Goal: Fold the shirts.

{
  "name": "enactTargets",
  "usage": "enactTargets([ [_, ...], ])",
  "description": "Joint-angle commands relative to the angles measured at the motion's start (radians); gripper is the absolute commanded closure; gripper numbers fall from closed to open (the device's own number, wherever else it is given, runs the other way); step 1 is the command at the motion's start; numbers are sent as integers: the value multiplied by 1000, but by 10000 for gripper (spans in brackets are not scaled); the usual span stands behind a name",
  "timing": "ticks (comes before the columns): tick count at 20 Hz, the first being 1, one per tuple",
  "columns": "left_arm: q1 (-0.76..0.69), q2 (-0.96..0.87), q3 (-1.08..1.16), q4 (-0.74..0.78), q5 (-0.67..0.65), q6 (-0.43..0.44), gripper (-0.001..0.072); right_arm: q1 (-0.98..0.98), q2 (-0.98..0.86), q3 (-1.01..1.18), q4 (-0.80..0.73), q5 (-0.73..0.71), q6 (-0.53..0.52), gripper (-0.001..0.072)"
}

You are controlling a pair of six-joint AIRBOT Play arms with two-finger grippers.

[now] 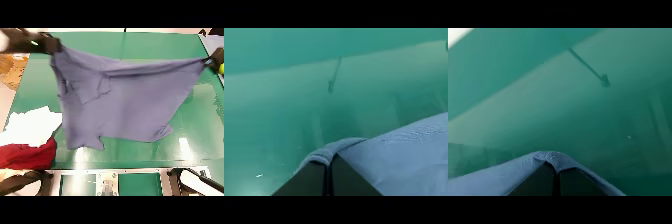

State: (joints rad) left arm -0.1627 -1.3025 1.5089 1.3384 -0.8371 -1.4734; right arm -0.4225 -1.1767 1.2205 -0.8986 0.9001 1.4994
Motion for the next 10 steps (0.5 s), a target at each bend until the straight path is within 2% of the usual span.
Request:
enactTargets([
  [1,0,-238,-37,-145,168,71,676,13,-222,-37,0,-122,-62,699],
  [3,0,-323,-37,-212,177,112,676,15,-325,-14,0,-123,-72,699],
  [6,0,-381,-39,-224,172,121,674,16,-407,-10,0,-122,-105,697],
  [7,3,-379,-36,-219,170,121,494,11,-409,-10,-1,-121,-117,643],
  [8,10,-377,-21,-217,140,120,168,0,-404,1,-5,-100,-127,441],
  [9,27,-371,7,-215,69,113,108,-18,-401,25,-11,-45,-136,319],
  [10,47,-367,39,-216,-20,113,108,-45,-396,52,-28,27,-135,312],
])
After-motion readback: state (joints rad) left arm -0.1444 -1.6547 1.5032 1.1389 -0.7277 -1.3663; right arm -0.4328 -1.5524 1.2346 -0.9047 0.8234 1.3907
